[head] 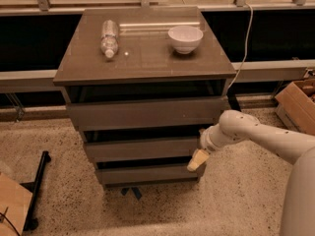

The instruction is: Open middle drawer

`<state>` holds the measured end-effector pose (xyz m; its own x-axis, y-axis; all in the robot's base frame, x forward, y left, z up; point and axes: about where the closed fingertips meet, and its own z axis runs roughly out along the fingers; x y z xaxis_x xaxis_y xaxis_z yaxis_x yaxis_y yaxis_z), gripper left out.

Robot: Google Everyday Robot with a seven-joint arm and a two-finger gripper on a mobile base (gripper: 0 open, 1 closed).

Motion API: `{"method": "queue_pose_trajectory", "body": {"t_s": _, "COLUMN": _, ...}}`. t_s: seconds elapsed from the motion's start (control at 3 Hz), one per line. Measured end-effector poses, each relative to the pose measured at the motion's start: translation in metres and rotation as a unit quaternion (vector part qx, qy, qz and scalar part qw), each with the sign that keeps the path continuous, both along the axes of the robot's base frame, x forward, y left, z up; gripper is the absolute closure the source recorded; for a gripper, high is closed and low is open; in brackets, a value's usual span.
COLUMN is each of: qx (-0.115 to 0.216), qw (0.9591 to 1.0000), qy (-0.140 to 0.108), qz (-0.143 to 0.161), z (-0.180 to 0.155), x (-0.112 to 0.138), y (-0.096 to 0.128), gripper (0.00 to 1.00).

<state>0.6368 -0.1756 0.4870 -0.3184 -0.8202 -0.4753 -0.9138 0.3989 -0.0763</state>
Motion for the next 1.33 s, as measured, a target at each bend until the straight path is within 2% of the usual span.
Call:
{"method": "queue_pose_trajectory", "body": {"t_s": 0.67, "qx": 0.060, "qw": 0.9981, "qy": 0.003, "qz": -0.007, "z": -0.048, "x": 0.041, "y": -0.002, "gripper": 0.00}}
{"method": "queue_pose_trajectory", "body": {"t_s": 1.0, "qx": 0.089, "qw": 0.9957, "qy": 0.024, "qz": -0.004, "z": -0.076, "x": 0.052, "y": 0.004, "gripper": 0.15}}
{"method": "queue_pose_trajectory", "body": {"t_s": 1.33, "qx": 0.093, "qw": 0.9953, "qy": 0.028, "qz": -0.005, "z": -0.073, "x": 0.052, "y": 0.004, "gripper": 0.38}}
